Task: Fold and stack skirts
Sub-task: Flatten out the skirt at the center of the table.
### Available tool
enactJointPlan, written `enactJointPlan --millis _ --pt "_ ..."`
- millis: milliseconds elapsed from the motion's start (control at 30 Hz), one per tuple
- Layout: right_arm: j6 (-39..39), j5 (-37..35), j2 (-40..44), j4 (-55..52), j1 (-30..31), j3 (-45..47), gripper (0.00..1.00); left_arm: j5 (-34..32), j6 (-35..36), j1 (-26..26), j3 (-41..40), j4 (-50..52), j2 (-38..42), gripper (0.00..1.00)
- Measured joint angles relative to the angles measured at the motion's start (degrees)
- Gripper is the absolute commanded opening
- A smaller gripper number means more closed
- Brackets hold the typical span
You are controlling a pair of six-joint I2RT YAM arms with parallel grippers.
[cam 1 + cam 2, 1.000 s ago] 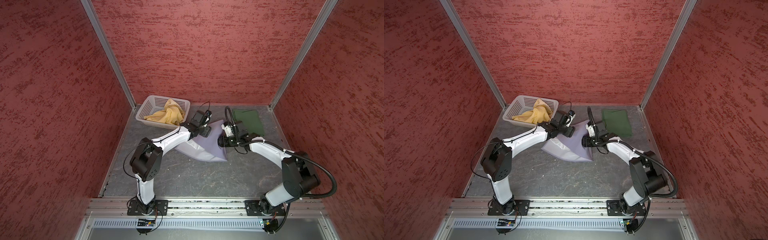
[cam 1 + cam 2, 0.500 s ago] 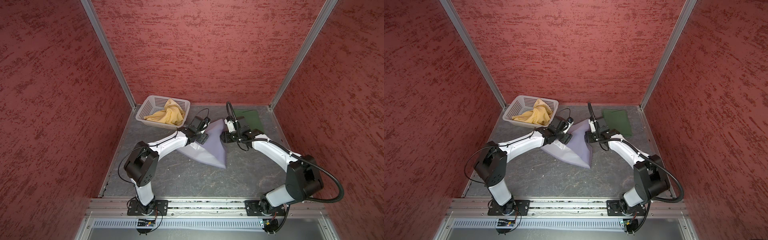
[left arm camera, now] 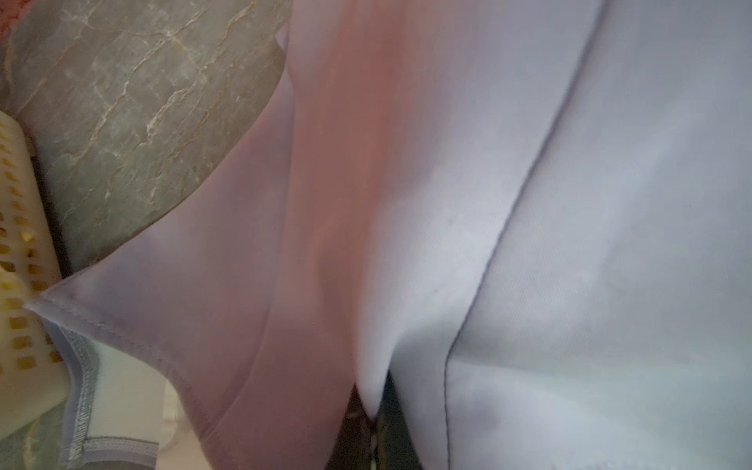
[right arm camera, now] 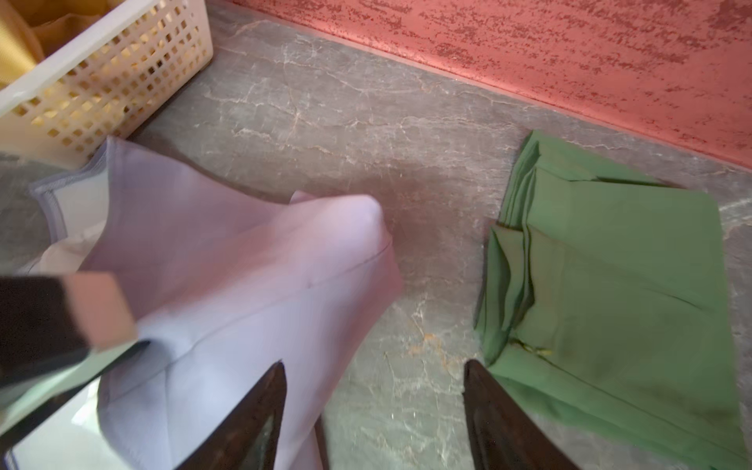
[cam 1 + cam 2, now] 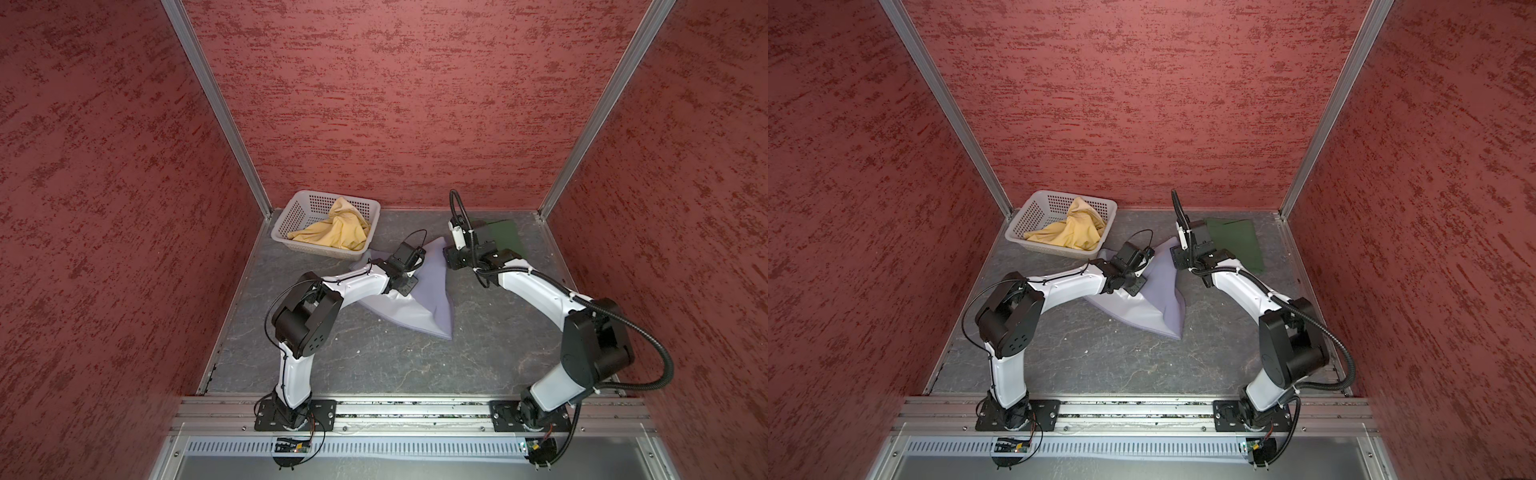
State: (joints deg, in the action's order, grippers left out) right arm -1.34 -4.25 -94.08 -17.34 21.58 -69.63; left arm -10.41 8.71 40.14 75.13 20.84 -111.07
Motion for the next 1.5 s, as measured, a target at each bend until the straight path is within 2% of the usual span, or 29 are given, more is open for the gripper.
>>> enactJointPlan --millis 167,467,667,1033,1233,1500 --pt "2.73 5.64 -4.02 0.02 -2.34 -4.20 0.70 -1.42 -0.35 0.39 -5.64 -1.75 3.65 0.00" --pt "5.22 14.25 -9.42 0.20 -3.26 -8.98 0.74 -4.13 -0.28 0.98 -13.16 -2.60 15.69 0.00" --pt "6.01 16.26 -12.44 1.03 -3.19 -9.07 0.74 -9.27 -1.09 0.55 -15.72 -0.70 20.65 0.00" --pt "6.56 17.31 -12.41 4.37 -3.43 -9.05 0.75 -15.28 -3.87 -5.14 -21.22 2.03 29.90 0.00" --pt "0.79 21.29 -12.31 7.21 -3.43 -8.55 0.70 -13.60 -3.26 -4.92 -24.98 0.72 33.94 0.00" --pt "-15.26 29.20 -8.55 14.14 -3.32 -0.37 0.72 -8.37 -0.92 -3.10 -28.79 -1.25 39.36 0.00"
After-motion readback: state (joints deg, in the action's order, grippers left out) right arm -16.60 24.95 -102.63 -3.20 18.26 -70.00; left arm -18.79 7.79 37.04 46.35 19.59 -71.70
